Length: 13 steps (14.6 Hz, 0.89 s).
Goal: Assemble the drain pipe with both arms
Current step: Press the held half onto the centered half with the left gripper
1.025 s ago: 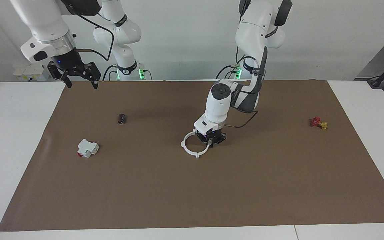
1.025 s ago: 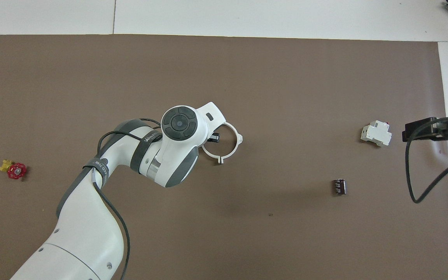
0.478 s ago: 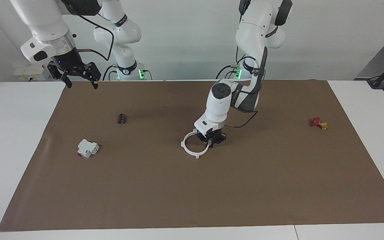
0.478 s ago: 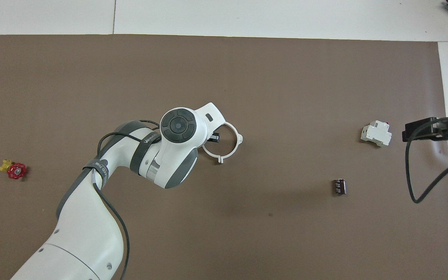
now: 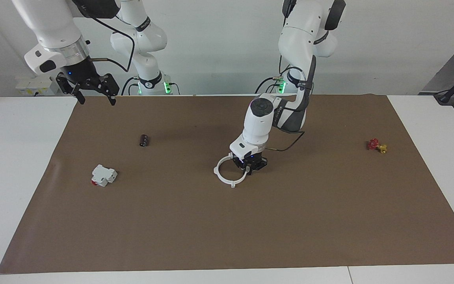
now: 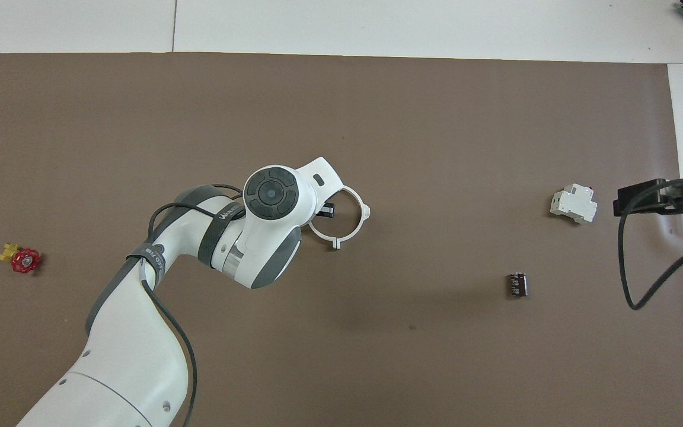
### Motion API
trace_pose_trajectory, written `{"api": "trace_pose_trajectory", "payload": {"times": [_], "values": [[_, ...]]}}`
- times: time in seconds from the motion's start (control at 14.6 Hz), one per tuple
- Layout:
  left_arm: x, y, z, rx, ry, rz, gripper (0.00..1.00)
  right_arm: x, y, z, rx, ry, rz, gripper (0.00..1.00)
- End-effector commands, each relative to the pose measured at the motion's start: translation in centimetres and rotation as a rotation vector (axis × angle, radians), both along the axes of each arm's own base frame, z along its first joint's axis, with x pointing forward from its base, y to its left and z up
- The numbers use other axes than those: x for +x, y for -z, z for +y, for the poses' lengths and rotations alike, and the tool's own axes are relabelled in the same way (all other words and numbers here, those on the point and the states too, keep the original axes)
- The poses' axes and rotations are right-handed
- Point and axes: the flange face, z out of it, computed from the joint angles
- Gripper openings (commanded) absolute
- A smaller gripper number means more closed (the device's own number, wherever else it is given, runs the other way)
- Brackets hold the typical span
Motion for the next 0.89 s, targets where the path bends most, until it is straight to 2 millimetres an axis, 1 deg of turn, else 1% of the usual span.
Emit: {"api": "trace_pose_trajectory", "payload": {"times": [0.0,0.82], "values": [[-1.04,-0.16,0.47,0.014,-0.008,-0.015,0.0,-0.54,-0.34,-0.08,0.022,-0.011,0.01,1.0],[-1.32,-0.03,0.31,0.011,-0.023,-0.014,0.0,-0.54,-0.34,-0.08,0.022,-0.011,0.01,1.0]]}}
